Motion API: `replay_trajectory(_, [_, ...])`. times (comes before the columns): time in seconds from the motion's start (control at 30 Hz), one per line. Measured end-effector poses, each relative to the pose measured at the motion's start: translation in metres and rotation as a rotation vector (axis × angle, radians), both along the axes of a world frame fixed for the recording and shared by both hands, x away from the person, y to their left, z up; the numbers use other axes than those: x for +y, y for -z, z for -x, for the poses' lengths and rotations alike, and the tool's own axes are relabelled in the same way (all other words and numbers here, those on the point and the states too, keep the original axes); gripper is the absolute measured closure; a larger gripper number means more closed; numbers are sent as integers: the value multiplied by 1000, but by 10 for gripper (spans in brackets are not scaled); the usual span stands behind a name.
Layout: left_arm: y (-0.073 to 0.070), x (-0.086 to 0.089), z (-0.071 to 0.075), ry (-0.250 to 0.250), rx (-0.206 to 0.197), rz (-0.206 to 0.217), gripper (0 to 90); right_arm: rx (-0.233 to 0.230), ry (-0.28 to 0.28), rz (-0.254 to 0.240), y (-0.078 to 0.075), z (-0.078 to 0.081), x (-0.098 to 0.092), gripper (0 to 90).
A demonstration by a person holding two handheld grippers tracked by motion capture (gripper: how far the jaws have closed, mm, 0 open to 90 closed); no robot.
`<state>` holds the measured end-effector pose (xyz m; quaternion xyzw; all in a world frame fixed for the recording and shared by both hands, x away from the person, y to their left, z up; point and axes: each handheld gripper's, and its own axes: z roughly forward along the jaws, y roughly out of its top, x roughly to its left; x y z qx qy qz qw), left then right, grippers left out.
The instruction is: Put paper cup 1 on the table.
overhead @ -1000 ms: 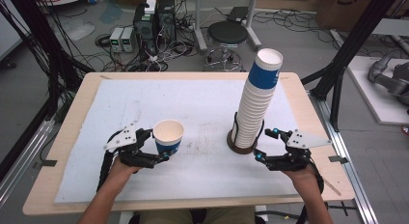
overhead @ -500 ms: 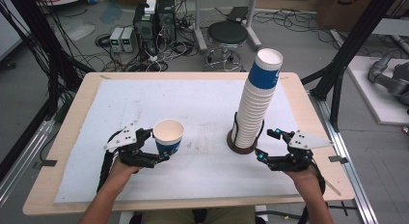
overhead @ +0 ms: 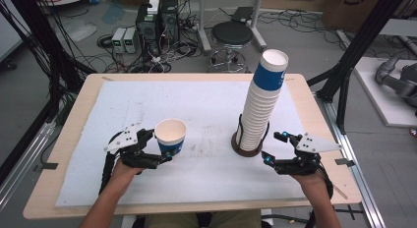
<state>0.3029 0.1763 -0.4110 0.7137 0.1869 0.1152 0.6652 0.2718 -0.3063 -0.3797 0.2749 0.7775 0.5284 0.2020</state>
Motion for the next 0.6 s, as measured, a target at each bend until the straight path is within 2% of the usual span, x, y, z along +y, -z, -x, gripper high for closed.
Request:
replay_trajectory(0.27, [-3,4,-3,-7,-22,17,256,-3,2,2,2,0,-1,207])
replay_trajectory(0.43, [-5,7,-7,-30,-35,46,255,-4,-1,-2,1,2,-2,207])
replay_trajectory(0.6, [-5,12,-13,-68,-32,56,256,-4,-1,-2,1,2,-1,207])
